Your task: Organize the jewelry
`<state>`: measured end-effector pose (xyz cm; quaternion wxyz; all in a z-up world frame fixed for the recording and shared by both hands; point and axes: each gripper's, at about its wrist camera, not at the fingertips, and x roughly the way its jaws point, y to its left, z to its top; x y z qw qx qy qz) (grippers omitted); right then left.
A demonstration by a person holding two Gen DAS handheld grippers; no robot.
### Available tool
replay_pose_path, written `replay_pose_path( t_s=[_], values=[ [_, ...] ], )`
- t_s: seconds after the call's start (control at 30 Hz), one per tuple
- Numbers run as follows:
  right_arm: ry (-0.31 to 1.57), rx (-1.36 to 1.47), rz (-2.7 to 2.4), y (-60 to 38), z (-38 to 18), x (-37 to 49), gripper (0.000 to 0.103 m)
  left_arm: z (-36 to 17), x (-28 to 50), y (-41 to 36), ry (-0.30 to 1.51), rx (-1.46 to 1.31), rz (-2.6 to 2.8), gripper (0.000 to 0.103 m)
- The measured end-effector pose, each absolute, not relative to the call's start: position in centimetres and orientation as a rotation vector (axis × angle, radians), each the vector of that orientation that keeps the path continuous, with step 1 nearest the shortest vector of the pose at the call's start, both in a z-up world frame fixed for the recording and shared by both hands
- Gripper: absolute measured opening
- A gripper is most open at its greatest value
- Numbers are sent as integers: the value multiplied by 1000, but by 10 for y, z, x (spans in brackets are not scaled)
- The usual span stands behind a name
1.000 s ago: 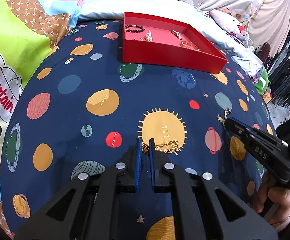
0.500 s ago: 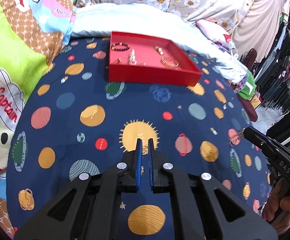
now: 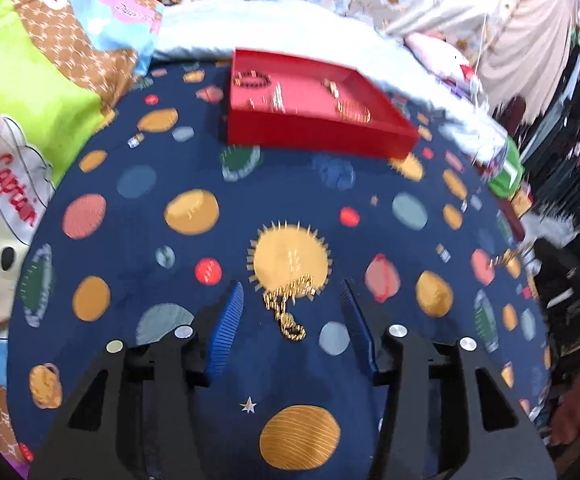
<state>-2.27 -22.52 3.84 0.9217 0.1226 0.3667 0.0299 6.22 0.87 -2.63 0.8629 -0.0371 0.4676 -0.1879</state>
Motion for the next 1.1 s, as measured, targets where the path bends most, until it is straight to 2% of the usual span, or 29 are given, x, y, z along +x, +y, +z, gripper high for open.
replay_pose_path(
  t_s=[0.1, 0.3, 0.33, 0.5, 1.1],
  values=[
    [764, 254, 64, -225, 36, -21, 7, -46, 64, 0, 1002, -31, -379, 44],
    [770, 258, 64, -224, 32, -18, 7, -61, 63, -9, 993, 32, -363, 10],
    [772, 260, 64, -224, 31, -17, 7, -62, 63, -9, 991, 33, -363, 8],
    [771, 259, 66, -224, 31, -16, 7, -57, 63, -6, 993, 7, -387, 3],
    [695, 243, 88, -222, 60, -13, 7, 45, 64, 15, 846, -120, -505, 2]
  ],
)
